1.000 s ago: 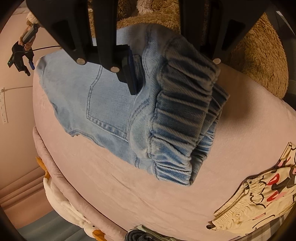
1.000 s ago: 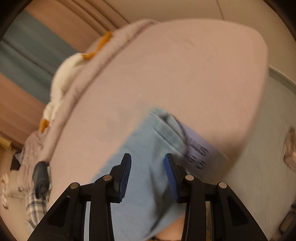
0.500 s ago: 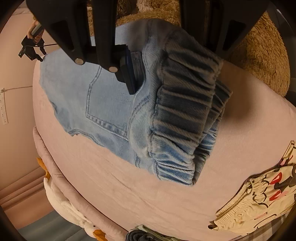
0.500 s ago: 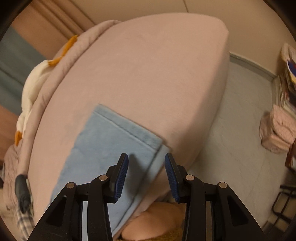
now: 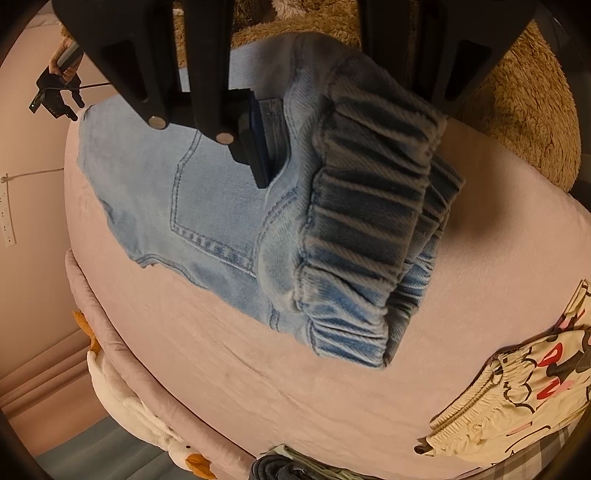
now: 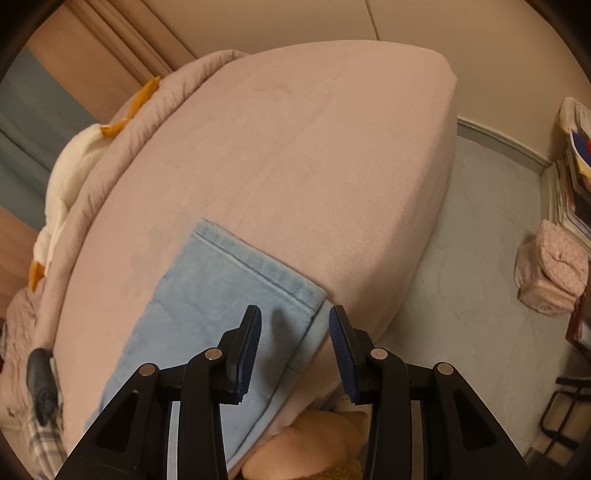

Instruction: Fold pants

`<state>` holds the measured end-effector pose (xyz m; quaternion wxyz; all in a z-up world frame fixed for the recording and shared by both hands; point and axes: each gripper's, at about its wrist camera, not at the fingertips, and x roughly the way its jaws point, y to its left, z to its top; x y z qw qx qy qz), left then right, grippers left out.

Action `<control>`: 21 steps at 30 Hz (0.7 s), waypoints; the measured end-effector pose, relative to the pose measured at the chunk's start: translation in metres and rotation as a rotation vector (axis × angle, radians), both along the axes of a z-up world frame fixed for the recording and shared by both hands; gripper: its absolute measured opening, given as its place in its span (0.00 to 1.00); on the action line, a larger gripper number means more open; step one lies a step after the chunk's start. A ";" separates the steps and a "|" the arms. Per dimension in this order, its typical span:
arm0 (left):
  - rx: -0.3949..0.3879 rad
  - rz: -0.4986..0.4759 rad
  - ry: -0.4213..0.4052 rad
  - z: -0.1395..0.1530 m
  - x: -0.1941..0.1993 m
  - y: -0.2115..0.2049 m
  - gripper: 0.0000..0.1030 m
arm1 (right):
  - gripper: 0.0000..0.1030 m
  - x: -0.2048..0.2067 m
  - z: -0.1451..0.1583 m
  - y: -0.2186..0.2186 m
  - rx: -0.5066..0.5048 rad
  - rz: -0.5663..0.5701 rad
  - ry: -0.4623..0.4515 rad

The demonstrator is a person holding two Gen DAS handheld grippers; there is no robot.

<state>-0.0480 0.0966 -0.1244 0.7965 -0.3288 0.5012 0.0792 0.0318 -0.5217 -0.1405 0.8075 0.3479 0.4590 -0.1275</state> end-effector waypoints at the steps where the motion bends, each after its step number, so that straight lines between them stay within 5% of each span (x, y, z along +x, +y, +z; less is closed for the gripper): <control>1: -0.001 0.000 -0.002 0.000 0.000 0.000 0.29 | 0.40 0.002 -0.003 0.001 0.013 0.004 0.000; 8: 0.002 -0.002 -0.014 -0.002 -0.001 0.000 0.26 | 0.40 0.017 -0.028 0.003 0.069 -0.001 0.046; 10: -0.002 -0.014 -0.024 -0.001 0.000 -0.002 0.15 | 0.38 0.018 -0.027 0.002 0.052 -0.003 0.032; 12: 0.010 -0.020 -0.031 0.005 0.000 -0.004 0.12 | 0.09 0.019 -0.020 0.002 -0.008 -0.007 0.019; 17: 0.012 -0.039 -0.062 0.022 -0.013 -0.003 0.11 | 0.07 0.003 0.013 0.002 -0.026 -0.021 -0.076; 21: -0.001 -0.032 -0.002 -0.002 -0.012 -0.001 0.17 | 0.07 0.005 0.005 -0.002 -0.033 -0.023 -0.037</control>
